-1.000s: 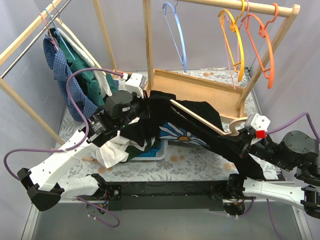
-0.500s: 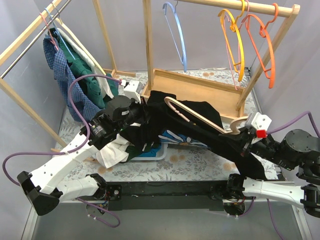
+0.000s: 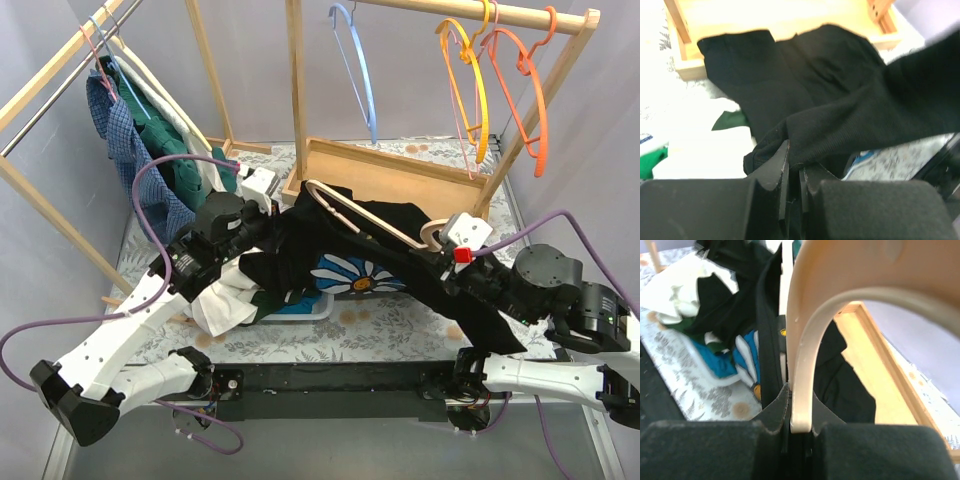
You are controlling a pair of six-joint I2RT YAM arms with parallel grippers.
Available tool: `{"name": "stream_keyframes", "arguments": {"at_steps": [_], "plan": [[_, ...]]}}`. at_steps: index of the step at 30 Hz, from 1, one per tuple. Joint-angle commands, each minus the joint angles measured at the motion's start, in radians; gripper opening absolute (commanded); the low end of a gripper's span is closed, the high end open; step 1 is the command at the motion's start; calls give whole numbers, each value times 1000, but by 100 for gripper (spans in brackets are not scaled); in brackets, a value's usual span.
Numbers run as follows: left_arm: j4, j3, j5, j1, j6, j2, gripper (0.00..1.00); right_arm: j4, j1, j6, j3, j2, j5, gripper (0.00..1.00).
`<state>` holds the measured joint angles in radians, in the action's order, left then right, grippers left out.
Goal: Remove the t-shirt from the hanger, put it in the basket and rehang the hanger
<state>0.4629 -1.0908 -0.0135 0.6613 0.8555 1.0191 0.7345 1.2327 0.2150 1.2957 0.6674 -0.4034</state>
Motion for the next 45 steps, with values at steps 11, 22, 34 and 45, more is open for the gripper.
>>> {"name": "stream_keyframes", "arguments": {"at_steps": [11, 22, 34, 45], "plan": [[65, 36, -62, -34, -118, -132, 63, -259, 1, 93, -9, -11, -81, 1], [192, -170, -474, -34, -194, -217, 79, -37, 1, 46, 60, 176, 163, 1], [255, -247, -655, -34, -207, -202, 79, 58, -19, 67, 142, 290, 342, 1], [286, -241, -835, -34, -271, -83, 74, 157, -21, 78, 251, 414, 534, 1]]}}
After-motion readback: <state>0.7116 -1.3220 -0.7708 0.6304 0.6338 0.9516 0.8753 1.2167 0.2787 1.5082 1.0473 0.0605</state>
